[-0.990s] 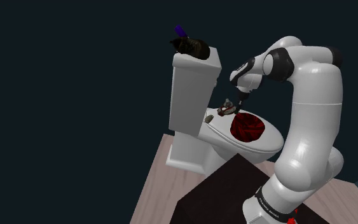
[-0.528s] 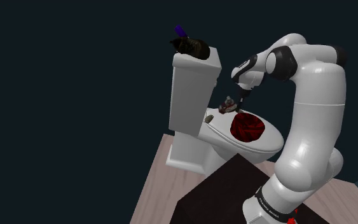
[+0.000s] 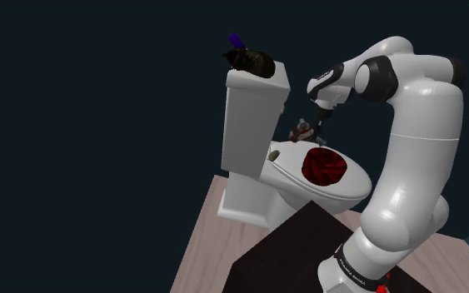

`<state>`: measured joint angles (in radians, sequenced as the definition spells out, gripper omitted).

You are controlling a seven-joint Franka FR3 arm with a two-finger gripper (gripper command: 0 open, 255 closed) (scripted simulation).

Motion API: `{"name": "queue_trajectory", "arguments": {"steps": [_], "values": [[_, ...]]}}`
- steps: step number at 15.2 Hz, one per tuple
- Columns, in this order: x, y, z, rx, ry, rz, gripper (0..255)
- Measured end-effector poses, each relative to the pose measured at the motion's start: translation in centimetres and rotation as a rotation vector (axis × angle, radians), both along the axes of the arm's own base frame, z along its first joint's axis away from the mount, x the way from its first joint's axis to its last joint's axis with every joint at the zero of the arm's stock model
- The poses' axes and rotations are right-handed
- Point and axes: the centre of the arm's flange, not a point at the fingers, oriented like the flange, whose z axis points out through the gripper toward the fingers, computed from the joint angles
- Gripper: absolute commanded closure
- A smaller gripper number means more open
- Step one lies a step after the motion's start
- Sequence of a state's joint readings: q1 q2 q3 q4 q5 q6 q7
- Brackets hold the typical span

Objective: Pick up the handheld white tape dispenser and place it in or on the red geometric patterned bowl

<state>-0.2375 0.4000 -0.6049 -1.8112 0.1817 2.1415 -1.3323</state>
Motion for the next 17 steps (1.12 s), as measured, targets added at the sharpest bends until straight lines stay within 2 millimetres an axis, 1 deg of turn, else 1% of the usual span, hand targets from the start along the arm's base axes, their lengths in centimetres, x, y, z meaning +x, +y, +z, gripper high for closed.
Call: {"name": "queue_trajectory", "arguments": {"steps": [9, 17], "values": [[-0.1, 0.2, 4.6, 0.0, 0.0, 0.0, 255], [-0.1, 0.0, 8.9, 0.0, 0.0, 0.0, 255]]}}
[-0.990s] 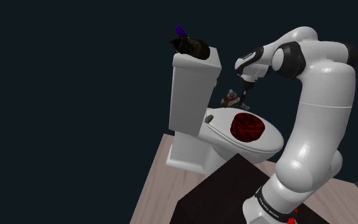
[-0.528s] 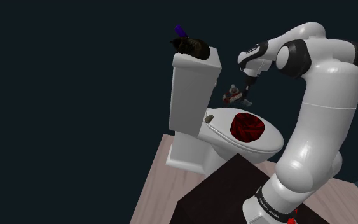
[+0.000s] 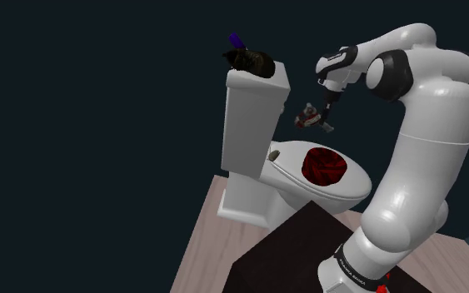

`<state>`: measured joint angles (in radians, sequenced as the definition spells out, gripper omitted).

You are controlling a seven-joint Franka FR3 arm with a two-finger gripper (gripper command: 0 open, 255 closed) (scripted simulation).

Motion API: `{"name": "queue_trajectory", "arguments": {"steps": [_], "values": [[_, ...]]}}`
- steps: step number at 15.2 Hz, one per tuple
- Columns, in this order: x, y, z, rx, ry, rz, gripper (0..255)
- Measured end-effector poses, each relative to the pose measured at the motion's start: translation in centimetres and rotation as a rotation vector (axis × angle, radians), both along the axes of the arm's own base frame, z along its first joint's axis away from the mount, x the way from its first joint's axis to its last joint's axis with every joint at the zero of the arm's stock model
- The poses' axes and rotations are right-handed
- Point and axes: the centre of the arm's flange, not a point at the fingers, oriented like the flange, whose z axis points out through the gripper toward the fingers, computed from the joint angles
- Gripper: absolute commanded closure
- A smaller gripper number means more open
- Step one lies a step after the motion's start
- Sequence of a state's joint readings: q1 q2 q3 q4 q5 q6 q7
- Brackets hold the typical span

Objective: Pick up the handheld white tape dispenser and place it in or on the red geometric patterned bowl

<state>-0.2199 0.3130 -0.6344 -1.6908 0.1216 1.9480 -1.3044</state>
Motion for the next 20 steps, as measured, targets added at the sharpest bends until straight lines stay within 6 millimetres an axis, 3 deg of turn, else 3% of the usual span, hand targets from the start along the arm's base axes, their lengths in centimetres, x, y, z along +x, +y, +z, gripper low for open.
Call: {"name": "queue_trajectory", "arguments": {"steps": [4, 6, 18, 20], "values": [[0.0, 0.0, 1.9, 0.0, 0.0, 0.0, 255], [-1.3, 0.7, 2.3, 0.0, 0.0, -0.001, 255], [-15.6, 6.8, 3.0, 0.001, -0.001, -0.001, 255], [-16.4, 7.1, 2.3, 0.001, 0.0, -0.001, 255]]}}
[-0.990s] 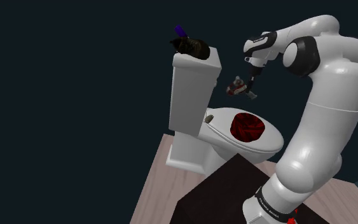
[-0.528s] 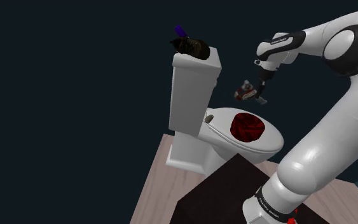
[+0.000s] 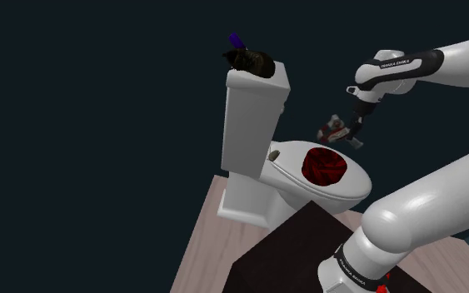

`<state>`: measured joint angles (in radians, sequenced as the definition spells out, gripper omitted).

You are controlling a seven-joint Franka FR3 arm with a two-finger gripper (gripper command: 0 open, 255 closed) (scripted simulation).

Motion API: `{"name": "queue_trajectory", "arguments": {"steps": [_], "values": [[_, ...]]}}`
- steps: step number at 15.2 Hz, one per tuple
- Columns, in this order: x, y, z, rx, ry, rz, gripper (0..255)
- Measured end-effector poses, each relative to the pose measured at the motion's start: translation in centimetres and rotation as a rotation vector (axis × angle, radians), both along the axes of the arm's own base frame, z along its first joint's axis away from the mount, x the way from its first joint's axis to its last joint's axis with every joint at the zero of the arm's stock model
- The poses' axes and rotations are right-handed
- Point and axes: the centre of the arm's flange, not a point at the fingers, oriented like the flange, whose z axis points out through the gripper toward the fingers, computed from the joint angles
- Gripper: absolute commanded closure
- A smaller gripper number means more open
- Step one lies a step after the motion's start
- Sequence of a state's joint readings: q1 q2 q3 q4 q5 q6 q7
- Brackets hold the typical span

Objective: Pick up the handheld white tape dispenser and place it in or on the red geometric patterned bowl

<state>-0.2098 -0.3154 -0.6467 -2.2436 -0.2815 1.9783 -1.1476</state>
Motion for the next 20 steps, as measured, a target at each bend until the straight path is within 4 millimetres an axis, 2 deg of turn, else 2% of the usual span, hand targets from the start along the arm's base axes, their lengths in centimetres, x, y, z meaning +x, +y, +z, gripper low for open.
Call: {"name": "queue_trajectory", "arguments": {"steps": [13, 19, 20], "values": [[-0.3, 0.2, -6.6, 0.0, 0.001, 0.001, 255], [-0.3, 0.2, -7.1, -0.001, 0.0, 0.001, 255], [-0.3, 0.2, -7.1, -0.001, 0.0, 0.001, 0]]}}
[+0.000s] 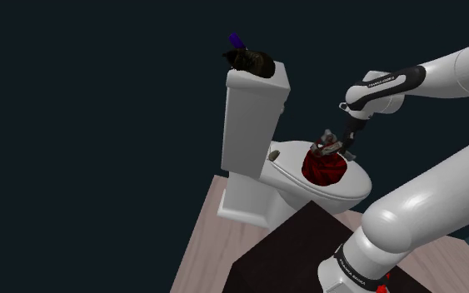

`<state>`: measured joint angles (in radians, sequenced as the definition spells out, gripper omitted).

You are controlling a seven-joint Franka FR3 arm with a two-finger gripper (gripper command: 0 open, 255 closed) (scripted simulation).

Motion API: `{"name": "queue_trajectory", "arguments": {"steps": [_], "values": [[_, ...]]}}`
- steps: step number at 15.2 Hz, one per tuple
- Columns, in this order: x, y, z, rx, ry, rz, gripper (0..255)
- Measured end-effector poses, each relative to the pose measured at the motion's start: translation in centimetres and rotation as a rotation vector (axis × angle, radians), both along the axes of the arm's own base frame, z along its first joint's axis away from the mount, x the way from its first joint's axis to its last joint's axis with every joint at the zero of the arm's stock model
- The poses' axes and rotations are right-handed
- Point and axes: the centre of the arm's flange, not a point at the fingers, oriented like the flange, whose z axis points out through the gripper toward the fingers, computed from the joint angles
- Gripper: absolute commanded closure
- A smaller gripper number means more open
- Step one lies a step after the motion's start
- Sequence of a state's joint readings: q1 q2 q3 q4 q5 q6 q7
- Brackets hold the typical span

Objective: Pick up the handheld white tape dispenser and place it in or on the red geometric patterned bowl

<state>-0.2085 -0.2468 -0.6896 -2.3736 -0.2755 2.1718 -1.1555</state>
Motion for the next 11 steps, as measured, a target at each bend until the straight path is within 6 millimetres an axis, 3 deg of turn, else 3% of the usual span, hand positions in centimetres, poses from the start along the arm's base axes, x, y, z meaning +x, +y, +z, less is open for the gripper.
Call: {"name": "queue_trajectory", "arguments": {"steps": [6, 11], "values": [[0.0, 0.0, 0.0, 0.0, 0.0, 0.0, 0], [0.2, 0.2, 4.4, -0.001, -0.002, 0.0, 0]]}}
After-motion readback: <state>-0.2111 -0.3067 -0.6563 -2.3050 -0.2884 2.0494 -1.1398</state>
